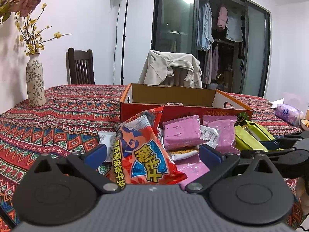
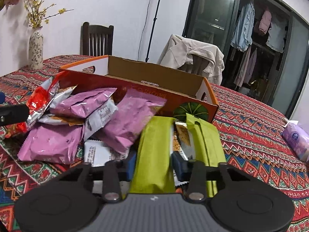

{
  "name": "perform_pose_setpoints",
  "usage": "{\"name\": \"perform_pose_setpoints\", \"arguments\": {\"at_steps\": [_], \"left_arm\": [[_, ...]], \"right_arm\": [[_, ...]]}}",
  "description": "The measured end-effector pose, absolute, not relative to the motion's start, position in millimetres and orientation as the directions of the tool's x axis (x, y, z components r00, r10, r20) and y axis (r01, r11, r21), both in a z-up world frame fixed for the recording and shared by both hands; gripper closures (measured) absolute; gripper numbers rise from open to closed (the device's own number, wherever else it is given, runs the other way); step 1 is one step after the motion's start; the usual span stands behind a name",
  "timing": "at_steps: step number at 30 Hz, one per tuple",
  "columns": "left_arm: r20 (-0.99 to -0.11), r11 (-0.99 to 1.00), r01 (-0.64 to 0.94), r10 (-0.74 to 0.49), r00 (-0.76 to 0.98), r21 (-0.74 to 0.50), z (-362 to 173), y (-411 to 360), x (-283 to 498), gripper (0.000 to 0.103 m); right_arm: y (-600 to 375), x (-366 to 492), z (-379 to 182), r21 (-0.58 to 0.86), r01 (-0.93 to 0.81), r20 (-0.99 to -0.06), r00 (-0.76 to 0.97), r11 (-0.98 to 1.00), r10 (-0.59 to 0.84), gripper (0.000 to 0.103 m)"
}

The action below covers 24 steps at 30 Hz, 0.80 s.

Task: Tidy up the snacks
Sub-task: 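Grasp a lime-green bar with the right gripper while the left grasps the red-blue chip bag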

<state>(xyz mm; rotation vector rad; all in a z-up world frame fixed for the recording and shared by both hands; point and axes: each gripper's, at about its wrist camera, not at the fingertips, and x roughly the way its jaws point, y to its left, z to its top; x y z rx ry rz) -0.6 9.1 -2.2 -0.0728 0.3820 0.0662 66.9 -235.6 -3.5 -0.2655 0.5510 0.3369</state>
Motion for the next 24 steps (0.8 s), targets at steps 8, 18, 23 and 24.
{"name": "perform_pose_setpoints", "arguments": {"at_steps": [8,18,23,24], "left_arm": [[-0.411,0.99,-0.105,0.06,0.91,-0.089,3,18,12,0.0],[-0.514,0.98,-0.161,0.078,0.854,-0.119,2,30,42,0.007],[-0.567,0.971,-0.161,0.034,0.823,-0.176,-9,36,48,0.032],[-0.561,0.972,-0.158,0.032,0.827,-0.177,-9,36,46,0.035]], "right_arm": [[-254,53,6,-0.081,-0.351,-0.47,0.839,0.933,0.274,0.07],[-268,45,20,-0.042,-0.317,-0.396,0.876,0.948,0.275,0.07],[-268,44,23,-0.035,-0.323,-0.383,0.879,0.946,0.286,0.07],[-268,44,24,-0.033,-0.326,-0.38,0.879,0.945,0.29,0.07]]}}
